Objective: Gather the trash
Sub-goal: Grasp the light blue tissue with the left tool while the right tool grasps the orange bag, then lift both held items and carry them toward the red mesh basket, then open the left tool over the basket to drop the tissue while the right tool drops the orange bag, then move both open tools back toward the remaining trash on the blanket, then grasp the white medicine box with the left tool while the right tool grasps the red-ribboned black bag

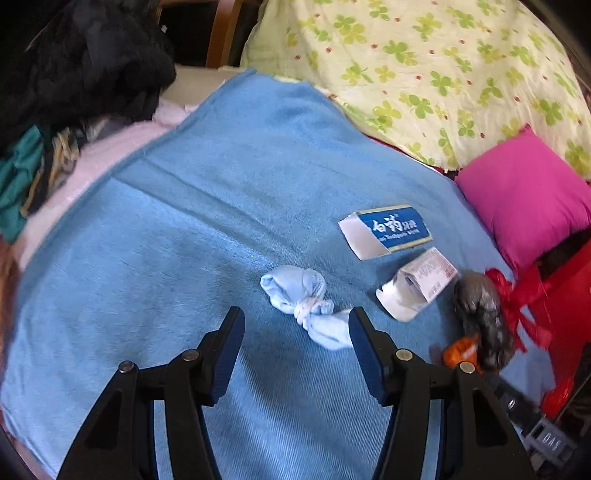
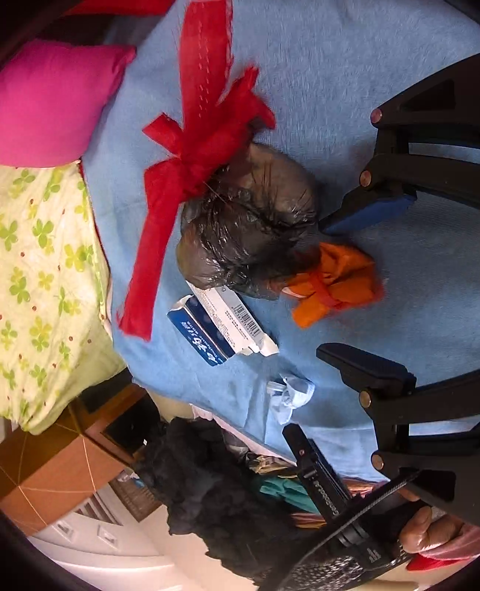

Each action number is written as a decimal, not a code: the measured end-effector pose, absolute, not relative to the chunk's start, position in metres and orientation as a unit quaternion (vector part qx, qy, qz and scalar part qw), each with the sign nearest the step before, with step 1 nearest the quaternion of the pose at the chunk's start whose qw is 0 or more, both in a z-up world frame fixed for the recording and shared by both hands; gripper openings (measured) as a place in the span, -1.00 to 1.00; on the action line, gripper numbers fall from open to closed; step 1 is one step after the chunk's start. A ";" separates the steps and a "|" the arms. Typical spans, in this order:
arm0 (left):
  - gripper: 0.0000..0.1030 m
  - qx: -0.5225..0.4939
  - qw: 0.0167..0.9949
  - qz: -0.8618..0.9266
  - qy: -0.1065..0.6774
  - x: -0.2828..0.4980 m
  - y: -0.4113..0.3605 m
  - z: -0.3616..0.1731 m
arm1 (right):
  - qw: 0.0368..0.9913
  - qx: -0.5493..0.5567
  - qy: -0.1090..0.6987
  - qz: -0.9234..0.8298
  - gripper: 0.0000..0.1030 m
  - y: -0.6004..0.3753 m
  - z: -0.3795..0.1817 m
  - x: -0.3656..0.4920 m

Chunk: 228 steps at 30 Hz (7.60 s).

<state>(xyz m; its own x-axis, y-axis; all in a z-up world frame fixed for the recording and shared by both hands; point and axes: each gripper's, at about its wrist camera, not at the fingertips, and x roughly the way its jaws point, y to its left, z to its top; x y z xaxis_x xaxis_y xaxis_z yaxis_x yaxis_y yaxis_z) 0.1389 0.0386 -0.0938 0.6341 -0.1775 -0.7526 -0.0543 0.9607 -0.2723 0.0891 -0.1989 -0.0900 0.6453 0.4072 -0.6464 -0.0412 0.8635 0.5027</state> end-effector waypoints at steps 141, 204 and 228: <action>-0.52 0.223 0.936 -0.200 0.188 -0.115 -0.297 0.056 | 0.949 0.297 0.101 -0.024 -0.37 -0.449 0.026 -0.187; 0.35 0.074 0.948 -0.092 0.295 0.018 -0.045 -0.042 | 0.949 0.171 0.249 0.088 0.31 -0.250 -0.004 -0.049; 0.35 0.014 0.916 -0.160 0.367 0.152 -0.050 -0.085 | 0.907 0.191 0.366 0.085 0.24 -0.240 -0.093 0.119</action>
<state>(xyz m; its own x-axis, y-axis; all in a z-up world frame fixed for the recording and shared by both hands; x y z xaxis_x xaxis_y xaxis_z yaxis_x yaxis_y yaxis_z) 0.1525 -0.0500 -0.0849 0.6792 -0.2828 -0.6773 0.3038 0.9484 -0.0913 0.1193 -0.2403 -0.0929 0.7176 0.2934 -0.6317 -0.0142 0.9129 0.4079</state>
